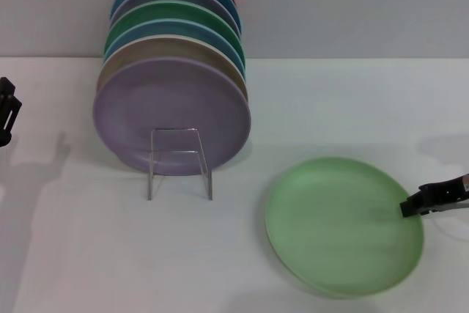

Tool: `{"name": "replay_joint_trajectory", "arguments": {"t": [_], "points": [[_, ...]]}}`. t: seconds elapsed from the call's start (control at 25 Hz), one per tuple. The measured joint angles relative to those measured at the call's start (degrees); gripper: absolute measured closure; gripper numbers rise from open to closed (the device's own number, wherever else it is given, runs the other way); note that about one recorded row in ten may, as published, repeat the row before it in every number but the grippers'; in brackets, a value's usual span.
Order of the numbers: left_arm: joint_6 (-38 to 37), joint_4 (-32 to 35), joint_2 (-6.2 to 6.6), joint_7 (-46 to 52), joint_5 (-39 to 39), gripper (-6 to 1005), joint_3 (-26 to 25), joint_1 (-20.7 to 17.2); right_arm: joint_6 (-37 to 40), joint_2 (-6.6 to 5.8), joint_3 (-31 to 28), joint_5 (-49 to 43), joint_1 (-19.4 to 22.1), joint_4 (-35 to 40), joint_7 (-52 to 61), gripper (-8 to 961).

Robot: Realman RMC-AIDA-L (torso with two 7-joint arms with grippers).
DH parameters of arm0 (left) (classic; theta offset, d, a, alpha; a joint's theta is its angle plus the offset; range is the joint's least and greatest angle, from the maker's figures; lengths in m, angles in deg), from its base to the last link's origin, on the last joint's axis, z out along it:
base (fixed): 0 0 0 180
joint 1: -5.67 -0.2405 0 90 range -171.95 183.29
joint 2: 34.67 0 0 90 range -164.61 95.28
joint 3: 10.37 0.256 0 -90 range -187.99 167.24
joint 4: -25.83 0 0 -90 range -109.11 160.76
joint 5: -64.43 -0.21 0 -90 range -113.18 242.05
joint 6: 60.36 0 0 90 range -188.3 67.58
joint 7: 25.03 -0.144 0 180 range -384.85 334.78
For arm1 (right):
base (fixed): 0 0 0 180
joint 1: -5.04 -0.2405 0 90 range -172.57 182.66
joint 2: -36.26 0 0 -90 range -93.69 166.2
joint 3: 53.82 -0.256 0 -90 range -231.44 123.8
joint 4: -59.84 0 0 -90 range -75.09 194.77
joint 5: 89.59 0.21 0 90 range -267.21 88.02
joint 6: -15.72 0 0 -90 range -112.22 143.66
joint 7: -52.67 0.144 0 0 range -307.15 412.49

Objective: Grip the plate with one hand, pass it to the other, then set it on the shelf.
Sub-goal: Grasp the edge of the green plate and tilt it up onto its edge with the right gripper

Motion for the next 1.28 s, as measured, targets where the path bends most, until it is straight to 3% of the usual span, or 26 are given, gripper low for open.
{"name": "replay_joint_trajectory", "arguments": {"t": [0.28, 1.12, 1.28], "points": [[-0.1, -0.1, 0.02, 0.0, 0.0, 156, -0.1, -0.2, 0.1, 0.03, 0.3, -0.2, -0.7, 1.0, 0.0, 788], [-1.4, 0.1, 0.09, 0.0, 0.0, 156, -0.4, -0.3, 0.5, -0.12, 1.9, -1.4, -1.5, 2.6, -0.2, 833], [-1.5, 0.0, 0.09, 0.0, 0.0, 156, -0.4, -0.4, 0.5, -0.13, 1.9, -2.0, -1.6, 2.2, -0.7, 889]]}}
